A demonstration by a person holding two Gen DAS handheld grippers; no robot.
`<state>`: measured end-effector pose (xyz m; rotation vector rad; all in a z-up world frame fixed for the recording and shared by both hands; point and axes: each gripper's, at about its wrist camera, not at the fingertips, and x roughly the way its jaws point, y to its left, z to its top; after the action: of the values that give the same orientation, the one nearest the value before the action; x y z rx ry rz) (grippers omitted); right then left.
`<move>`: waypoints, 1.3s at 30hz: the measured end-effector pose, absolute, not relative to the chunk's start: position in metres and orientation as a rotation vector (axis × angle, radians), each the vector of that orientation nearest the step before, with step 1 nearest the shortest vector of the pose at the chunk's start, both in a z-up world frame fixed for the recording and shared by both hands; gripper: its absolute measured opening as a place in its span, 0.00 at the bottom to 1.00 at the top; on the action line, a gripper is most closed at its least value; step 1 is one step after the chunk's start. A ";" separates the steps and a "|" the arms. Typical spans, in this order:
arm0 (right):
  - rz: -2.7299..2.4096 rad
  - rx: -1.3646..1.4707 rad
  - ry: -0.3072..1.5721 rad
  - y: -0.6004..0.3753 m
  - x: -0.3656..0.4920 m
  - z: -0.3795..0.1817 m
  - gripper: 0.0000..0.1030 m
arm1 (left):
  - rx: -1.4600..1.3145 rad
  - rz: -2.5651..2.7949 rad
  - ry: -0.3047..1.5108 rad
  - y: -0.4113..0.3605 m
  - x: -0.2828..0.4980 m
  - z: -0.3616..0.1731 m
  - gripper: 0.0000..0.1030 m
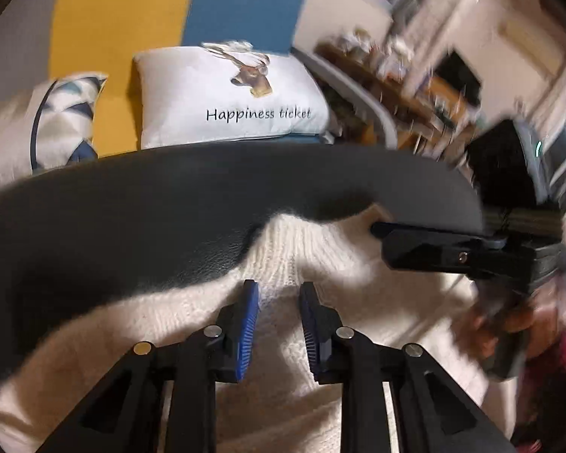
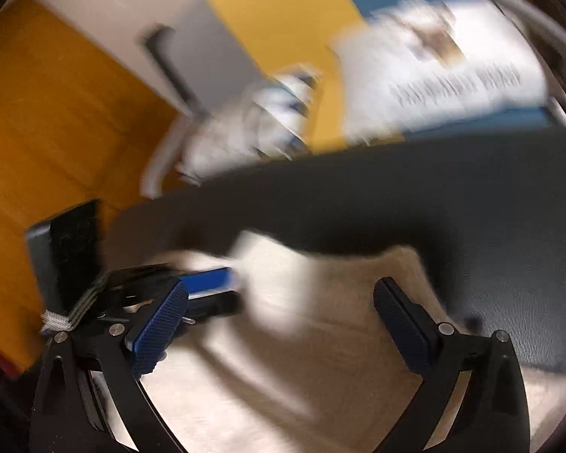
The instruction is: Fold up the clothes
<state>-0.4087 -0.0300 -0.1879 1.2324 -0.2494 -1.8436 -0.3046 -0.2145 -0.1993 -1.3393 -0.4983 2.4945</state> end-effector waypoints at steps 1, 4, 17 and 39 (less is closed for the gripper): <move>-1.855 1.254 -0.258 -0.030 -0.412 -0.193 0.95 | -1.330 2.492 -0.539 -0.219 -0.303 -0.200 0.21; -1.887 1.247 -0.260 -0.024 -0.412 -0.197 0.84 | -1.307 2.502 -0.594 -0.224 -0.301 -0.200 0.22; -2.088 1.221 0.158 0.022 -0.281 -0.153 0.91 | -1.227 2.795 -0.413 -0.240 -0.185 -0.152 0.35; -2.312 1.198 0.206 -0.004 -0.228 -0.177 0.95 | -1.138 2.726 -1.221 -0.336 -0.015 -0.173 0.35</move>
<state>-0.2281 -0.0039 -0.1770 1.1985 0.2056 -2.3124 -0.0147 -0.3361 -0.1726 -1.1375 -1.2211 2.7256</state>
